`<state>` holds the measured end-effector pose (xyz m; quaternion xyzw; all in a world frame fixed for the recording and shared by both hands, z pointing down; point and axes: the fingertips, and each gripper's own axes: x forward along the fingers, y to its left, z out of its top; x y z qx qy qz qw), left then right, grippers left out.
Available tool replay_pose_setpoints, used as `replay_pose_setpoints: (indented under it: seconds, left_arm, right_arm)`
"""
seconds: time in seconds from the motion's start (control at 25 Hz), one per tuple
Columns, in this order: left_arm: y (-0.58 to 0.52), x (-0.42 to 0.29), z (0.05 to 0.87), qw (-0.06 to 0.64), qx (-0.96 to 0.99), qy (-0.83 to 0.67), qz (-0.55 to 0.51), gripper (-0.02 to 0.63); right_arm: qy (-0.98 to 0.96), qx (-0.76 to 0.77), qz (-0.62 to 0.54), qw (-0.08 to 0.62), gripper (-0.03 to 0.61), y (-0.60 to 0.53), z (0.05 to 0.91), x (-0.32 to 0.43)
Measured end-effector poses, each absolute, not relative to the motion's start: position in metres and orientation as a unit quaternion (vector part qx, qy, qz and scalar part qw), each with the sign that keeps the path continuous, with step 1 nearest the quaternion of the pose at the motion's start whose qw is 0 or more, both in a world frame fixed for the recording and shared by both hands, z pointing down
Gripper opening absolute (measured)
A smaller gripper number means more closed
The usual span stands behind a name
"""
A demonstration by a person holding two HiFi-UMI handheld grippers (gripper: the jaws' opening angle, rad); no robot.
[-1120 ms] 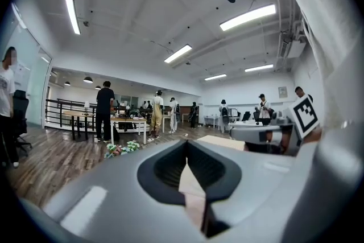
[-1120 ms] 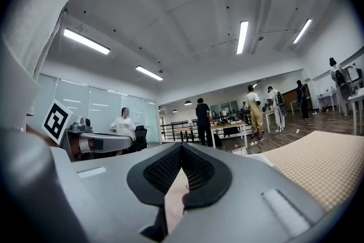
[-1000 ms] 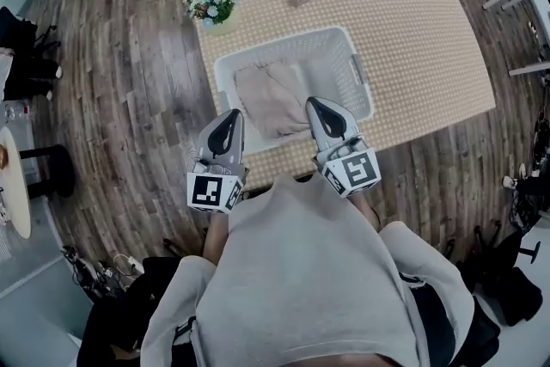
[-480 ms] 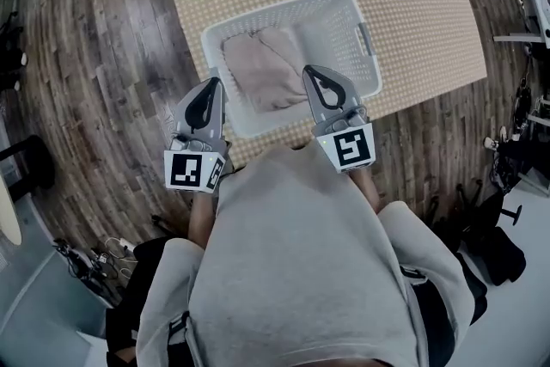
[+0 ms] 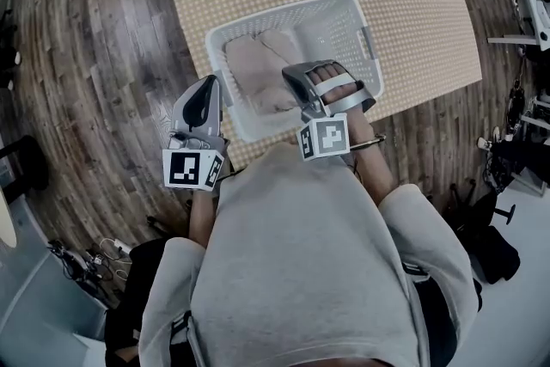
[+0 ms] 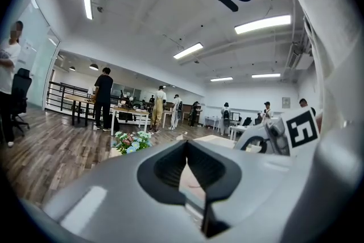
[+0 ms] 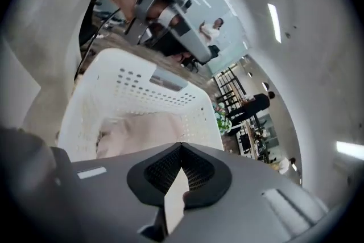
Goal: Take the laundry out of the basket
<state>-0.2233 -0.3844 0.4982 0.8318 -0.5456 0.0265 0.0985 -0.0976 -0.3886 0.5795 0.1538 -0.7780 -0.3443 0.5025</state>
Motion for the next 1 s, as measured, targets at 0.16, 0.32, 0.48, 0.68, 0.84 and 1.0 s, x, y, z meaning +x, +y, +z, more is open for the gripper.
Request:
replay_pose_setpoints:
  seconds: [0.16,0.32,0.48,0.68,0.84,1.0]
  left_arm:
    - [-0.383,-0.227,0.498,0.099,0.829,-0.551,0.024,0.008]
    - [-0.382,-0.236,0.499,0.102,0.822,-0.560,0.023,0.008]
    - [-0.382,-0.243,0.499,0.103,0.817,-0.566,0.019,0.008]
    - [-0.382,-0.244,0.501,0.102,0.817,-0.568,0.021,0.008]
    - [-0.381,-0.247,0.502,0.105,0.815,-0.570,0.021,0.008]
    - [-0.385,-0.253,0.504,0.107,0.812,-0.574,0.022,0.008]
  right_arm:
    - [-0.786,0.117,-0.326,0.512,-0.001,-0.400,0.603,-0.104]
    - [-0.805,0.097,-0.237,0.536,0.025,-0.405,0.633,-0.105]
    - [-0.793,0.051,-0.127,0.594,0.381,-0.404,0.684,-0.097]
    - [-0.781,0.057,-0.055,0.619,0.528,-0.430,0.729,-0.089]
    - [-0.773,0.040,-0.001,0.633,0.581,-0.441,0.752,-0.089]
    - [-0.759,-0.006,0.044,0.649,0.595,-0.437,0.777,-0.095]
